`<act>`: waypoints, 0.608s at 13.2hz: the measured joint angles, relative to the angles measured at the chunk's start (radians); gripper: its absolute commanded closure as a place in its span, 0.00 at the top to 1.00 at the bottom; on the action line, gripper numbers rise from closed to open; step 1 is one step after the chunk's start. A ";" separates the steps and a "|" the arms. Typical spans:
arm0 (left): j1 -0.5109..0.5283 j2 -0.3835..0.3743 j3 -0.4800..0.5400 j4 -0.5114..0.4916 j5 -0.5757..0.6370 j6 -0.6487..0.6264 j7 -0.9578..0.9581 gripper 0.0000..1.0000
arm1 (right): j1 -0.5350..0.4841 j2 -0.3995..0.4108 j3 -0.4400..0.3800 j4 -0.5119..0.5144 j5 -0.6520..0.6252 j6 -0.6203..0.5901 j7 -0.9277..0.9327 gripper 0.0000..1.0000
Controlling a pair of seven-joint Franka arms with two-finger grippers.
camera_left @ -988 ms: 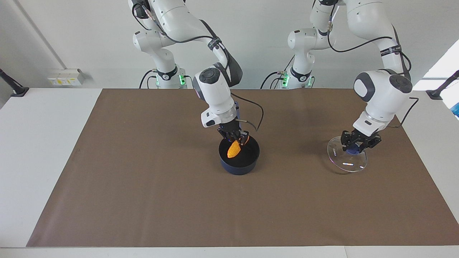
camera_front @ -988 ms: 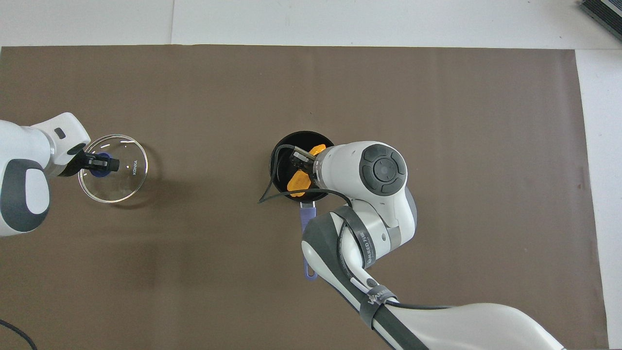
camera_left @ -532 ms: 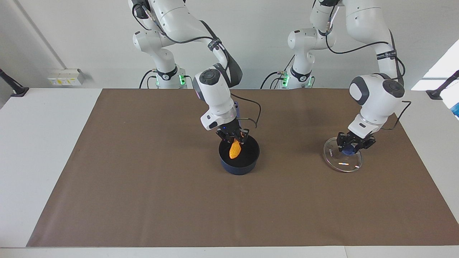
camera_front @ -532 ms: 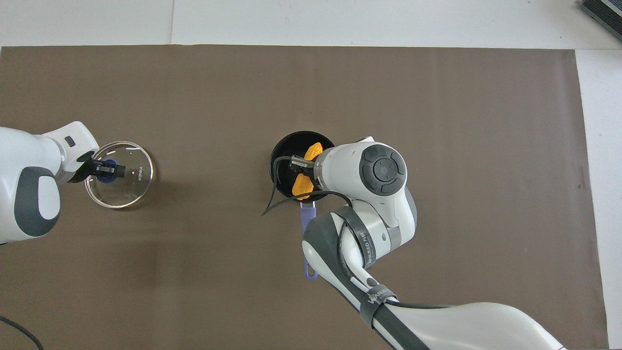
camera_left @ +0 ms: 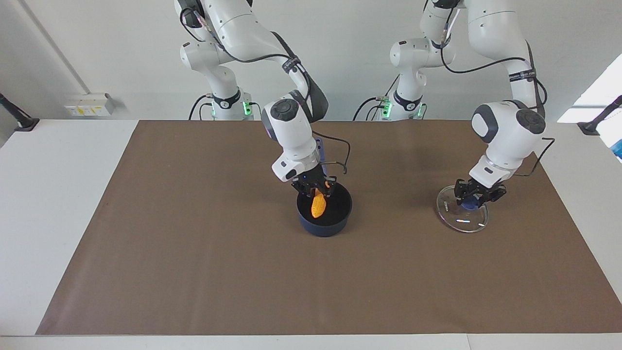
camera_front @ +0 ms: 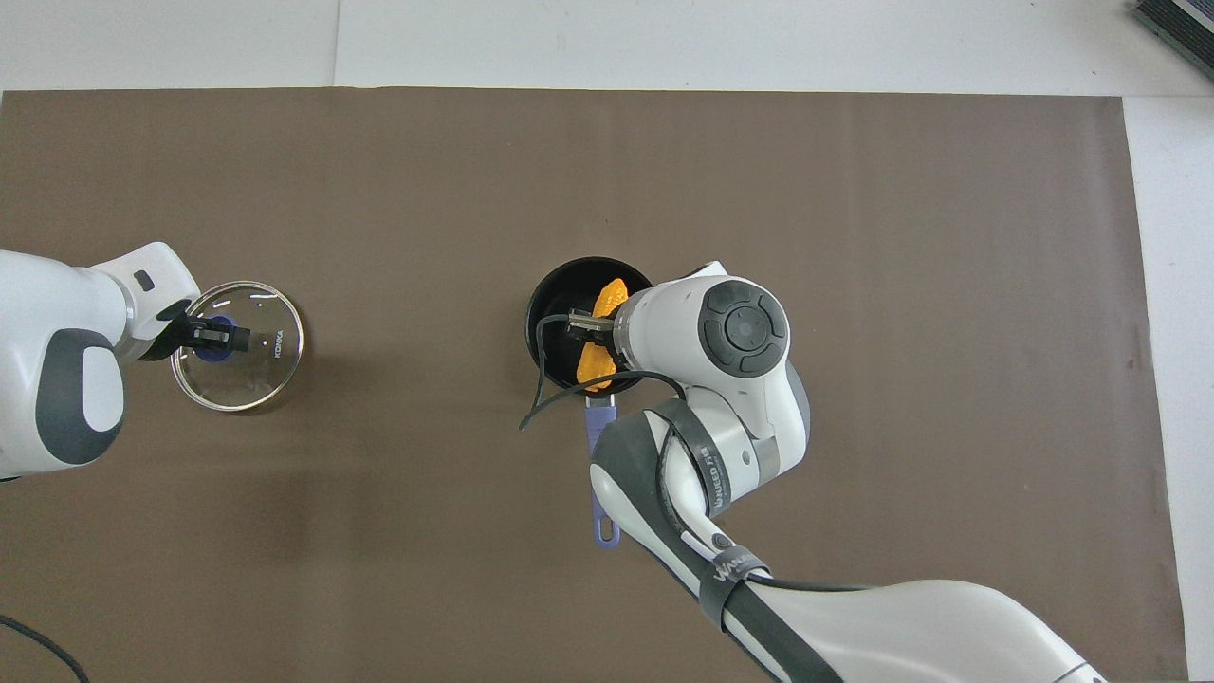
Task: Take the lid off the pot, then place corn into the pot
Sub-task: 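Lower the corn into the pot and open the right gripper, then set the lid on the table with the left gripper while the right gripper withdraws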
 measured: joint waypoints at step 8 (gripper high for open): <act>-0.001 -0.020 -0.005 0.068 0.000 -0.038 0.001 1.00 | -0.018 -0.048 0.002 0.045 0.002 0.000 0.000 1.00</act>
